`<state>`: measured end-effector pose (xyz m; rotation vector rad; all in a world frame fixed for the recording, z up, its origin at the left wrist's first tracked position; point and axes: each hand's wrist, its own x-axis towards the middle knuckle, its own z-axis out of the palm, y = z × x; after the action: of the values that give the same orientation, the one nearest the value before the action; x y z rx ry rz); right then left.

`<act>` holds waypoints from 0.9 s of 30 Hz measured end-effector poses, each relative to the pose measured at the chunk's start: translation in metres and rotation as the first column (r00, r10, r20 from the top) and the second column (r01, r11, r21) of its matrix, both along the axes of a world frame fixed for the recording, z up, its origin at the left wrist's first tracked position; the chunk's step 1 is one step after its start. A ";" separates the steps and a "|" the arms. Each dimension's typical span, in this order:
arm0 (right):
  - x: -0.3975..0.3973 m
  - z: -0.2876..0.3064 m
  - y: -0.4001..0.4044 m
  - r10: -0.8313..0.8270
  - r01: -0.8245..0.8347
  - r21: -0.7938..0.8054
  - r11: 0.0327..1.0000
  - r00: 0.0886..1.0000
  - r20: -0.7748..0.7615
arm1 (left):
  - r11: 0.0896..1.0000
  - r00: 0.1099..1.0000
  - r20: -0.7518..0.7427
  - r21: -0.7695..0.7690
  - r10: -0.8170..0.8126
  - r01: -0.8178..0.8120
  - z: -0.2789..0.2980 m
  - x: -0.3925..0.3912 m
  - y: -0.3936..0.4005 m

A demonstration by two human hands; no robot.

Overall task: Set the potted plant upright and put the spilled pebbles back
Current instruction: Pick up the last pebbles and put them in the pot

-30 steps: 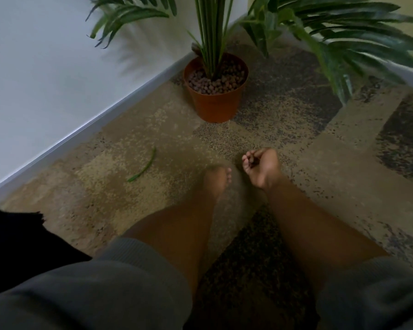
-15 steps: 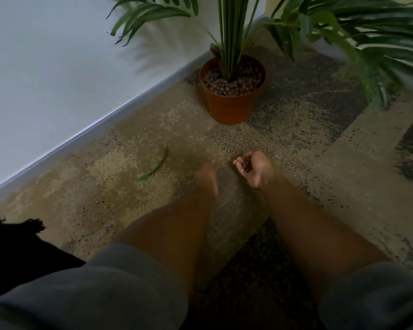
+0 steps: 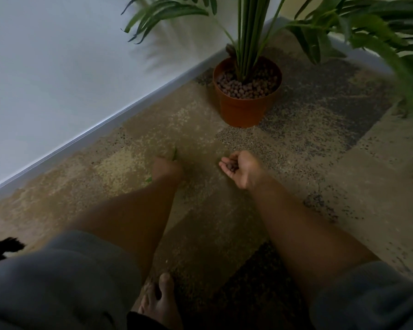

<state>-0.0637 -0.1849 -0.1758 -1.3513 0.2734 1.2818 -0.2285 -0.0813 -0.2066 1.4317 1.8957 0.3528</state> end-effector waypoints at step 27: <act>0.022 0.044 0.029 -0.188 0.201 0.139 0.970 0.977 -0.105 | 0.916 0.947 0.050 -0.242 -0.317 0.320 0.015 0.009 0.020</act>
<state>-0.0421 -0.1563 -0.1316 -1.1127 0.3575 1.1758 -0.2192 -0.0615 -0.1920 1.5291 1.5959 -0.0336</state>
